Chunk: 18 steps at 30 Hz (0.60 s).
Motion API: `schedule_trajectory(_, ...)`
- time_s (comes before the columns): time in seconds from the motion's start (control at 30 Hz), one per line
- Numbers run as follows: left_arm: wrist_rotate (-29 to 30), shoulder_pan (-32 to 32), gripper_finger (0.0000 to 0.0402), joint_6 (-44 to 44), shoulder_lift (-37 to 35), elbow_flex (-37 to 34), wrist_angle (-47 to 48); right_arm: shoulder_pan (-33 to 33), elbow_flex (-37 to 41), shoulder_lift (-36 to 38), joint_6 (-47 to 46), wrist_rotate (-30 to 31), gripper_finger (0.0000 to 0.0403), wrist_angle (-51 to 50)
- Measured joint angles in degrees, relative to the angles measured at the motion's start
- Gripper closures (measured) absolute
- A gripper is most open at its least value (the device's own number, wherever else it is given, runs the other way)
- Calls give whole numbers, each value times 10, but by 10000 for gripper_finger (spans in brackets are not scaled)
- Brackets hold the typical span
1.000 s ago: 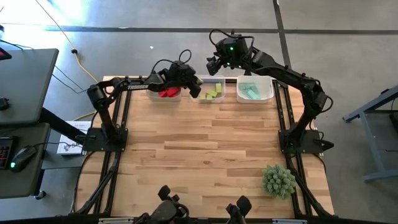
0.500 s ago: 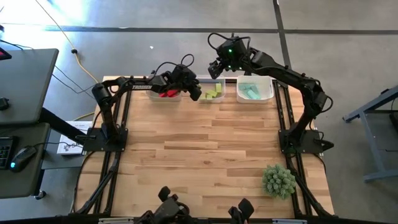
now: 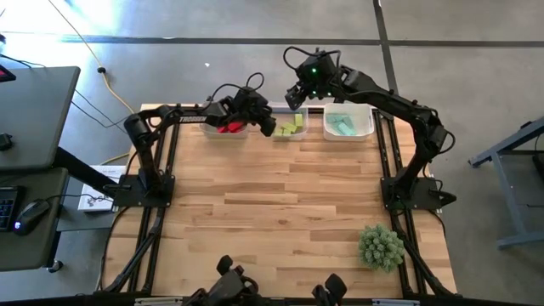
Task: Sort & place blocks by color
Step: Return to Home Position
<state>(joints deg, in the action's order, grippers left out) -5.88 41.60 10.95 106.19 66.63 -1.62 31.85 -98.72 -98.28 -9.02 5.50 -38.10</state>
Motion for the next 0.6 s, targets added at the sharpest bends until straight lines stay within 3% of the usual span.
schedule_trajectory(0.4, -38, -2, 243, 4, -90, 0, -20, -44, 0, 0, 0, -7, 202, -33)
schedule_trajectory(0.6, -82, -14, 243, 2, -151, 0, -1, -72, 0, 0, 25, -87, 202, -35)
